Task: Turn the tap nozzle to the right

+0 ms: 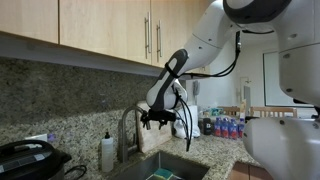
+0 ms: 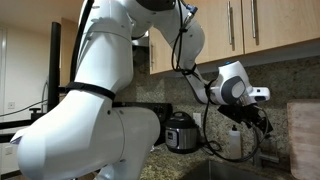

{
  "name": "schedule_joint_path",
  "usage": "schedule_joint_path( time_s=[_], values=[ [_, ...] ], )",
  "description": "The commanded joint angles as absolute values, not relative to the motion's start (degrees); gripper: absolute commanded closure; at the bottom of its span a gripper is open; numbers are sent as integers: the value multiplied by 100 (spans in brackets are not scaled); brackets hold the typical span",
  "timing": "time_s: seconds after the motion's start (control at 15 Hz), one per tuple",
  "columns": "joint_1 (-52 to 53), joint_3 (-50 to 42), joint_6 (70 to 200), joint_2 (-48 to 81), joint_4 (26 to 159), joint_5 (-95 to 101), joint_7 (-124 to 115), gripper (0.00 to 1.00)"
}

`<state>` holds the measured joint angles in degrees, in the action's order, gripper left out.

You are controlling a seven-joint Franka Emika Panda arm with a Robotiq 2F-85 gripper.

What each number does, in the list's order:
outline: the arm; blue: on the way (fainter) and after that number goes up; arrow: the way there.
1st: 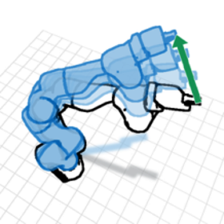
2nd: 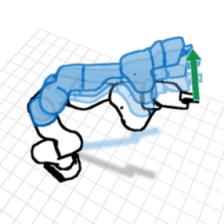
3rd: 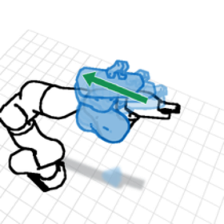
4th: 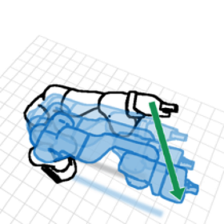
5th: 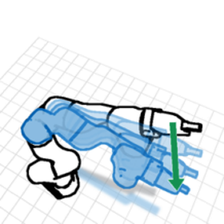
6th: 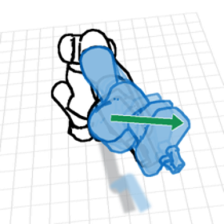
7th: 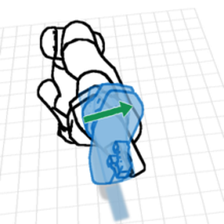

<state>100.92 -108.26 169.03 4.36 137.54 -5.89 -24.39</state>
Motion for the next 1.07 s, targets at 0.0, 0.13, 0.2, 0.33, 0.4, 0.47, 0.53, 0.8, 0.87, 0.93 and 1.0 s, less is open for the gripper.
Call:
schedule_joint_path(
  time_s=[0.0,0.13,0.2,0.33,0.4,0.47,0.53,0.8,0.87,0.93,1.0],
  values=[
    [10093,-10827,16903,431,13754,-589,-2438,0],
    [10077,-10856,16823,378,13706,-554,-2354,0],
    [10050,-10890,16814,349,13687,-523,-2282,0],
    [9978,-10974,16707,326,13614,-425,-2141,0],
    [9969,-11032,16646,276,13553,-386,-2020,0],
    [9952,-11077,16574,265,13488,-349,-1957,0],
    [9936,-11122,16459,269,13419,-314,-1892,0],
    [9237,-10665,16225,318,13183,-255,-1655,0],
    [9006,-10518,16269,311,13166,-179,-1653,0],
    [8006,-9548,16317,388,13151,-470,-1367,0],
    [7763,-9357,16458,421,13197,-470,-1341,0]
  ],
)
